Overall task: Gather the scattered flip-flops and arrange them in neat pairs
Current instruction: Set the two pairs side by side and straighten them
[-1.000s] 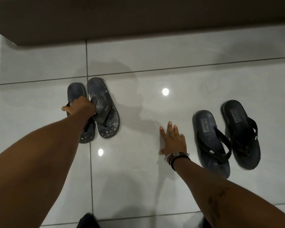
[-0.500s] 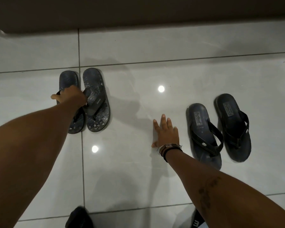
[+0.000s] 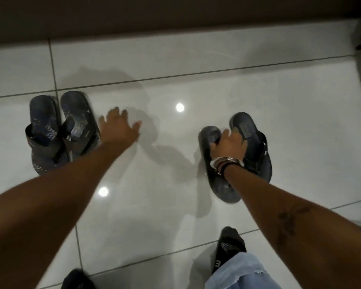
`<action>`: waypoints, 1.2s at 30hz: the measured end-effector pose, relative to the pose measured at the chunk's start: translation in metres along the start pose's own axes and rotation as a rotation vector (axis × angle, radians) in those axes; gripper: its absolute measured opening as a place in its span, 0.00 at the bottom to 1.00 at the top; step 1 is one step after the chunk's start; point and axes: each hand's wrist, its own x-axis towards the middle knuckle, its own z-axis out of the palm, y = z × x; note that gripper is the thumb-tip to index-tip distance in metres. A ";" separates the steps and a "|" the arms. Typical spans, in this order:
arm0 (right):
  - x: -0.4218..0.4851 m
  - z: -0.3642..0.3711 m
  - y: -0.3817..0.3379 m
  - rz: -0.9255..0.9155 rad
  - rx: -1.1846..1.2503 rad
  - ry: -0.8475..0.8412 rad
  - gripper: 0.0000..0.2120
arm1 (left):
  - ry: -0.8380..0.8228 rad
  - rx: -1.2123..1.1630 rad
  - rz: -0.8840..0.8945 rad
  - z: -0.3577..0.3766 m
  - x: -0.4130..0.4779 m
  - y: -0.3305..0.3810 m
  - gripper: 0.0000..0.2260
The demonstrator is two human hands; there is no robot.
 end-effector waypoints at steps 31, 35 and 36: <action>0.144 -0.065 0.029 0.105 0.047 0.010 0.13 | -0.330 0.217 -0.016 0.072 -0.014 0.089 0.35; 0.149 -0.058 0.030 0.104 0.041 0.013 0.11 | -0.319 0.231 -0.009 0.072 -0.013 0.090 0.35; 0.149 -0.058 0.030 0.104 0.038 0.006 0.10 | -0.322 0.236 -0.006 0.072 -0.013 0.090 0.35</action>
